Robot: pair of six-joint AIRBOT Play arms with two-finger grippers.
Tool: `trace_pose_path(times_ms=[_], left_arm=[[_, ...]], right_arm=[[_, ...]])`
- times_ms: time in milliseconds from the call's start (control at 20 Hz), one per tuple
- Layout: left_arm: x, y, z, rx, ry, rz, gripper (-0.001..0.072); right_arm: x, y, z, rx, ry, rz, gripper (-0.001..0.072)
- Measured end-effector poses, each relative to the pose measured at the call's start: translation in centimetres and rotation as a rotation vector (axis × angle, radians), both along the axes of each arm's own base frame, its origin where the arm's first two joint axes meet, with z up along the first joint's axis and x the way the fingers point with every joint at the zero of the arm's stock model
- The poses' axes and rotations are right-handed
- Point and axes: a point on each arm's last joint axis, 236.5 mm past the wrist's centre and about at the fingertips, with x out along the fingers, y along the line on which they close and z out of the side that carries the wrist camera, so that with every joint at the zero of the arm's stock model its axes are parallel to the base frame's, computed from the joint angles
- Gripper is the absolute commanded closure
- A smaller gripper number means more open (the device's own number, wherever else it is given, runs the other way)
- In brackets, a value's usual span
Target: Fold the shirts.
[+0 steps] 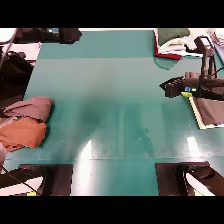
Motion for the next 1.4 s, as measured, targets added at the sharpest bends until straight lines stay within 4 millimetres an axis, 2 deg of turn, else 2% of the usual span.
trace_pose_path(times_ms=[150,250,300,350,400,500,600,700,800,850,900,950,1000,1100,1200,1250,1300,1400], left_arm=[[-0.2,6.4,-1.1,0.101,0.059,0.109,0.0682],[-0.7,11.4,-4.1,0.198,0.166,0.197,0.068],[-1.2,13.8,-6.0,0.242,0.229,0.239,0.0556],[-1.8,16.2,-8.2,0.282,0.301,0.282,0.0187],[-2.4,18.5,-10.8,0.316,0.378,0.321,0.0045],[-4.0,21.9,-16.2,0.353,0.52,0.379,0.0046],[-5.6,24.4,-21.5,0.373,0.63,0.421,0.0046],[-7.2,25.9,-26.2,0.379,0.705,0.451,0.0047],[-8.4,26.9,-29.6,0.378,0.747,0.479,0.0048],[-8.7,27.2,-30.7,0.376,0.752,0.491,0.0077],[-9.0,27.4,-31.4,0.37,0.757,0.504,0.0329],[-9.0,27.7,-31.6,0.368,0.757,0.517,0.0561],[-9.0,27.9,-31.6,0.364,0.755,0.528,0.0679],[-8.4,28.2,-30.2,0.357,0.726,0.544,0.0683],[-7.0,28.5,-26.4,0.357,0.636,0.563,0.0685],[-6.3,28.2,-23.7,0.354,0.573,0.564,0.0685],[-5.5,27.5,-20.2,0.355,0.49,0.557,0.0685],[-4.9,25.0,-13.1,0.359,0.325,0.511,0.0686]], right_arm=[[0.0,0.0,0.0,-0.001,0.002,0.001,0.0693],[0.0,0.0,-0.1,-0.001,0.003,0.001,0.0693],[0.0,0.0,-0.1,-0.001,0.003,0.001,0.0693],[0.0,0.0,-0.1,-0.001,0.002,0.001,0.0693],[0.0,0.0,0.0,0.0,0.001,0.0,0.0693],[0.0,0.0,0.0,0.0,0.0,0.0,0.0693],[0.0,0.0,0.0,0.0,0.0,0.0,0.0693],[0.0,0.0,0.0,0.0,-0.001,0.0,0.0693],[0.0,0.0,0.0,0.001,-0.002,-0.001,0.0693],[0.1,0.0,0.1,0.001,-0.003,-0.001,0.0693],[0.1,0.0,0.1,0.002,-0.005,-0.002,0.0693],[0.1,0.0,0.1,0.002,-0.007,-0.002,0.0693],[0.2,0.0,0.2,0.003,-0.009,-0.004,0.0693],[0.4,0.0,0.5,0.008,-0.026,-0.009,0.0693],[0.8,0.0,1.6,0.02,-0.054,-0.017,0.0693],[1.0,0.0,2.5,0.026,-0.073,-0.02,0.0693],[1.2,0.0,3.6,0.034,-0.099,-0.023,0.0693],[1.4,0.1,6.2,0.051,-0.154,-0.026,0.0693]])
